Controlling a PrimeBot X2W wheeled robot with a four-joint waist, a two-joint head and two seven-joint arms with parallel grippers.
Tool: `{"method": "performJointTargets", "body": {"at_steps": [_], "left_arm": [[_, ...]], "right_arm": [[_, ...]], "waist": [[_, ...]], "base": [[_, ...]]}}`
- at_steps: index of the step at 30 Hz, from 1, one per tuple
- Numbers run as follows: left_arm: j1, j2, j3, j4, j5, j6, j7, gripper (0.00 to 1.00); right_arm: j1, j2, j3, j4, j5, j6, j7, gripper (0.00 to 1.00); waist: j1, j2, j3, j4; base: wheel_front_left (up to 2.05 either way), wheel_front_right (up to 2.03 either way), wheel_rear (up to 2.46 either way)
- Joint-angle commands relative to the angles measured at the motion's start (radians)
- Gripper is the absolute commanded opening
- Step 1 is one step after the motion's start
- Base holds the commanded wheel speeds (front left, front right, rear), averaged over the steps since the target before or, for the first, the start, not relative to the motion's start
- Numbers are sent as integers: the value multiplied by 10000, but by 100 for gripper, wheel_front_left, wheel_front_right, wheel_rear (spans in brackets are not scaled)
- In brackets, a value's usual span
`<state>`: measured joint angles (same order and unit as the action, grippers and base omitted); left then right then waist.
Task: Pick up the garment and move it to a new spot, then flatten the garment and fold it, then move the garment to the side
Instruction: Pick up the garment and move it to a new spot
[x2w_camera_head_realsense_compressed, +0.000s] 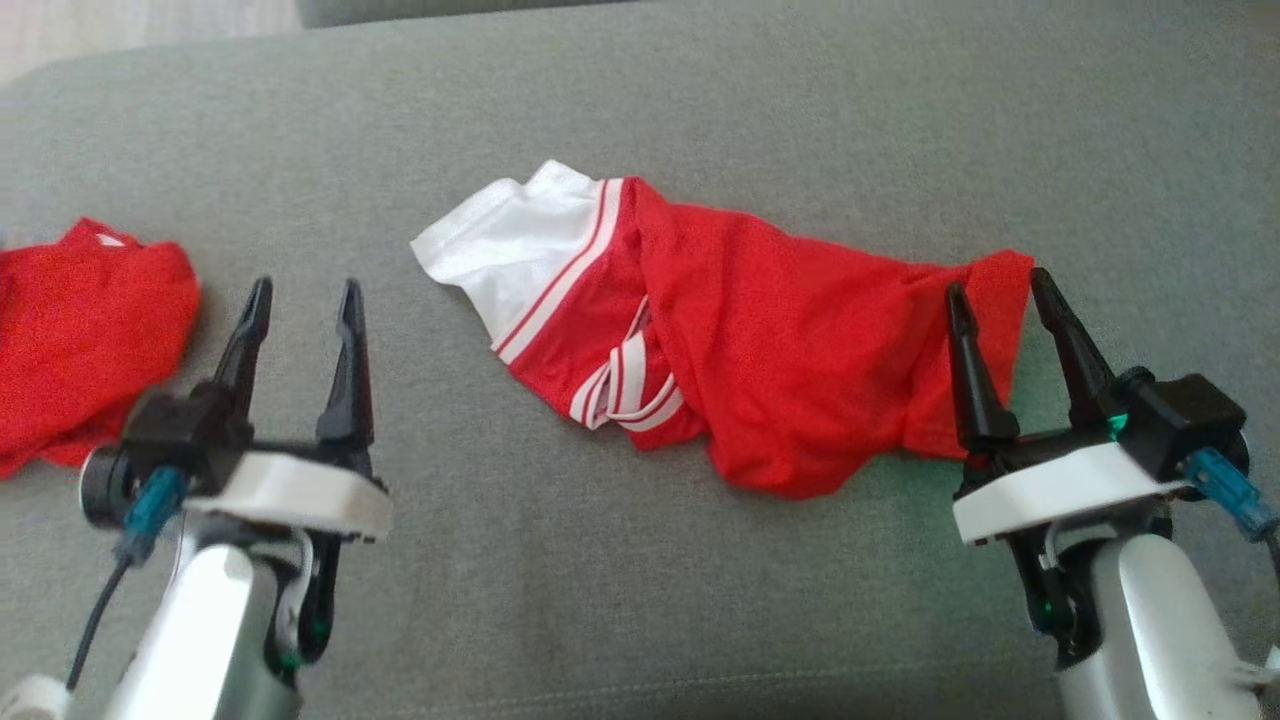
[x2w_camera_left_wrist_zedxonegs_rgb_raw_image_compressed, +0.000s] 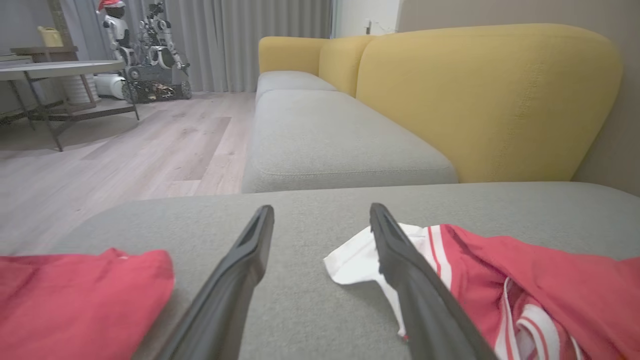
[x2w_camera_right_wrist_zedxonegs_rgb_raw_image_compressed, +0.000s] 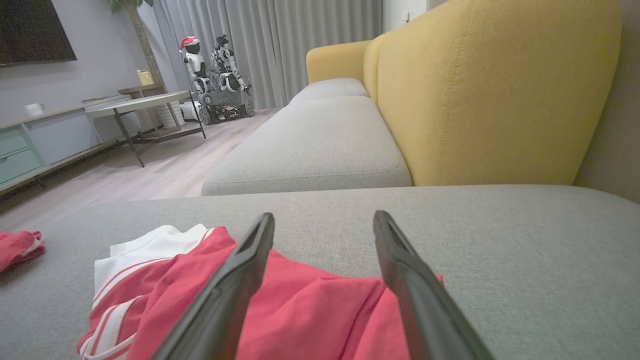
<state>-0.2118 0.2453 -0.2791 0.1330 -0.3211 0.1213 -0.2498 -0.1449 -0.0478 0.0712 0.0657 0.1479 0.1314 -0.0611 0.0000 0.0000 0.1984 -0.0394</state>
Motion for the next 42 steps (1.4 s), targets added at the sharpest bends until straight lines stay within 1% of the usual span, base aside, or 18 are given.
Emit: {"method": "performJointTargets", "body": {"at_steps": [1, 4, 11, 21, 29, 42], "left_arm": [[-143, 272, 382, -419, -7, 57, -118, 100], [271, 337, 385, -585, -12, 71, -118, 100], [1188, 405, 358, -965, -86, 261, -8, 100], [2097, 511, 300, -1273, -213, 456, 228, 100], [2412, 627, 278, -1389, -198, 593, 317, 100], [2485, 786, 179, -1614, -85, 733, 464, 100]], "right_arm": [[44, -24, 163, -396, -62, -7, 37, 100], [223, -24, 133, -428, -100, -7, 113, 100], [712, -24, 74, -531, -39, -7, 241, 100], [1288, -24, 47, -800, -23, -7, 481, 100], [1582, -24, 81, -985, -48, -7, 649, 100], [1655, -24, 60, -1093, -73, -7, 746, 100]], "waist": [[0, 0, -154, 114], [0, 0, -347, 136], [0, 0, -888, 10], [0, 0, -1599, 27], [0, 0, -1831, 66], [0, 0, -1837, 89]], "base": [[0, 0, 0], [0, 0, 0], [0, 0, 0], [0, 0, 0], [0, 0, 0], [0, 0, 0]]}}
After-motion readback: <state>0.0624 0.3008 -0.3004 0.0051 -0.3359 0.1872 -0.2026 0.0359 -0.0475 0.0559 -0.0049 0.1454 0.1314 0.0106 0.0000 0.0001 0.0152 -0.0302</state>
